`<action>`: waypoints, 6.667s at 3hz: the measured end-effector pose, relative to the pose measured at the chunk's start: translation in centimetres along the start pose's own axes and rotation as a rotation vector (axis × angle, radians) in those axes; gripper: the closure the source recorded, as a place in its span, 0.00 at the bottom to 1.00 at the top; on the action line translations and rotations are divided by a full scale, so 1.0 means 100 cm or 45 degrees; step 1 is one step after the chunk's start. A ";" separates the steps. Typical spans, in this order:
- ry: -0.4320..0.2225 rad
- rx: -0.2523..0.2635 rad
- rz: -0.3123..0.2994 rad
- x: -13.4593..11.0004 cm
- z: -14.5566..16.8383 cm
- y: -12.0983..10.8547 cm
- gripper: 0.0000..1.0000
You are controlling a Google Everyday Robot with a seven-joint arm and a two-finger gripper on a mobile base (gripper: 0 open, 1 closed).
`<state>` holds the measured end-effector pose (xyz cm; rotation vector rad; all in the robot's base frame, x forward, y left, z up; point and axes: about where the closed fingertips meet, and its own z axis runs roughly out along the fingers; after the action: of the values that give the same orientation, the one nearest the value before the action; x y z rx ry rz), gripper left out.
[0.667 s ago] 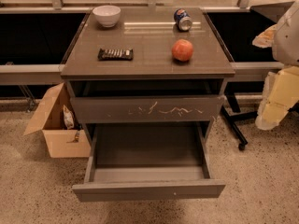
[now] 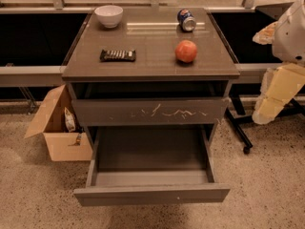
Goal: Place apple into middle drawer
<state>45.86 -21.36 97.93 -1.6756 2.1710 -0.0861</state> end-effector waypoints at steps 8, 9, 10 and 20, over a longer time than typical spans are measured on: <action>-0.831 -0.018 0.193 -0.093 0.187 -0.199 0.00; -0.831 0.004 0.253 -0.094 0.210 -0.212 0.00; -0.873 0.020 0.333 -0.094 0.229 -0.225 0.02; -0.662 -0.421 0.217 -0.043 0.299 0.021 1.00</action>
Offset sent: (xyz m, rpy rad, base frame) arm 0.1157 0.0313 -0.0410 0.3405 -0.0494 0.1098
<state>55.13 -11.10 70.95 -1.4487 1.9759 0.7103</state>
